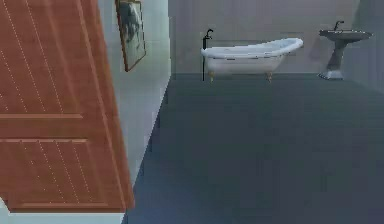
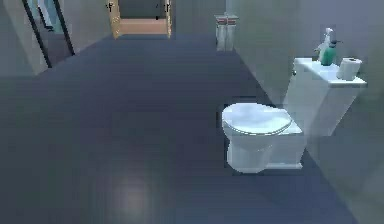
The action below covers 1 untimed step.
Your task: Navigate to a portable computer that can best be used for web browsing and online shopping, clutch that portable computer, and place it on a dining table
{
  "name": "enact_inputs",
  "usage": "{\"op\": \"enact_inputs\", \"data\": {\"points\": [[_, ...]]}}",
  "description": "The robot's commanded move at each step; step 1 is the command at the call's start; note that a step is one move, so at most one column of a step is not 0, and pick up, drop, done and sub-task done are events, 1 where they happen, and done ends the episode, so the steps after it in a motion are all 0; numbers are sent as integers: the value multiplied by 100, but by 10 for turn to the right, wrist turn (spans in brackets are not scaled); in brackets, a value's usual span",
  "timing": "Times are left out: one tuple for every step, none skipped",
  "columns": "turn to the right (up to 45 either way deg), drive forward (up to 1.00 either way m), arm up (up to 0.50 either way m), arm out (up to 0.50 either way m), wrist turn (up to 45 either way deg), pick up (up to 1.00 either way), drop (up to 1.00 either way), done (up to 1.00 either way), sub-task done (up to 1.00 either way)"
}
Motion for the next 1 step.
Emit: {"op": "enact_inputs", "data": {"points": [[450,0,0,0,0,0,0,0,0]]}}
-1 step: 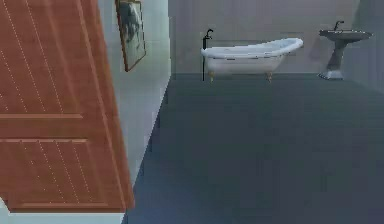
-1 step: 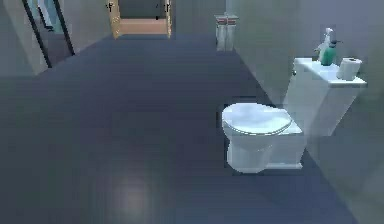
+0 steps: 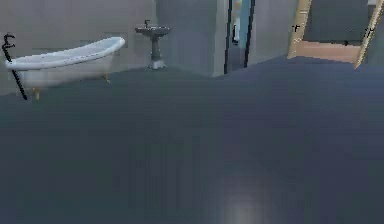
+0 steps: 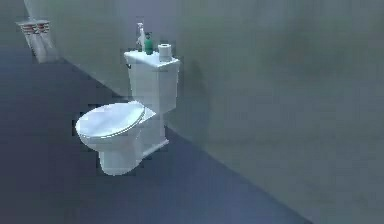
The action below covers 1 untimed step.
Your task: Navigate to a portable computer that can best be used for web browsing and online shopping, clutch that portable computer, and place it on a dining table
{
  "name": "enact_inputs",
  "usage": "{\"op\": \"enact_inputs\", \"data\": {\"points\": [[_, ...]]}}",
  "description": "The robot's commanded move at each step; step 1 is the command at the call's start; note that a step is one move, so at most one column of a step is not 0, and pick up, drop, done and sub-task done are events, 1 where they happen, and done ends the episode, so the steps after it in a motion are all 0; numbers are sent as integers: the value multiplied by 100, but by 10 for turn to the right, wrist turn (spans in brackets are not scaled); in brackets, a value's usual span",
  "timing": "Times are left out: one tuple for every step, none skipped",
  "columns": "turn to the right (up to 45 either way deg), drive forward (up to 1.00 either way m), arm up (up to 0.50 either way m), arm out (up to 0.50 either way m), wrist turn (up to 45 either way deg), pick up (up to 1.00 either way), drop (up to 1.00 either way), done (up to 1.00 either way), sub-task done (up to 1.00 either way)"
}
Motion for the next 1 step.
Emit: {"op": "enact_inputs", "data": {"points": [[300,0,0,0,0,0,0,0,0]]}}
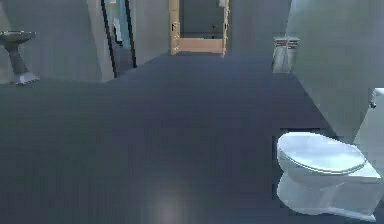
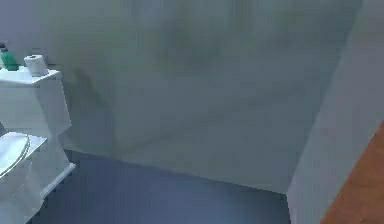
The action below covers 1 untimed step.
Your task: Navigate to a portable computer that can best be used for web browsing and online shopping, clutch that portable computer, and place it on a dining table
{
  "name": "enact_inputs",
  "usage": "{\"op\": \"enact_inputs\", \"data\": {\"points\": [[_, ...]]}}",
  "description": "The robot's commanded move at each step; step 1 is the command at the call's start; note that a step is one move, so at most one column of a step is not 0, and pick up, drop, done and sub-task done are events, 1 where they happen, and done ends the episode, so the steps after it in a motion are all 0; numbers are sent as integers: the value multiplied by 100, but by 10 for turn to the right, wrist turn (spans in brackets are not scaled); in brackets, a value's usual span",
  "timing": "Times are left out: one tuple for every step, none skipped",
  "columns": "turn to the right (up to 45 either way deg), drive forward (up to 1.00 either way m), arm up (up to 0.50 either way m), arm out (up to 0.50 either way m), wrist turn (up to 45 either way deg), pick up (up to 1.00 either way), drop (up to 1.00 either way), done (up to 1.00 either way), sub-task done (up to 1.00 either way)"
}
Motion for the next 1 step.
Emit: {"op": "enact_inputs", "data": {"points": [[0,100,0,0,0,0,0,0,0]]}}
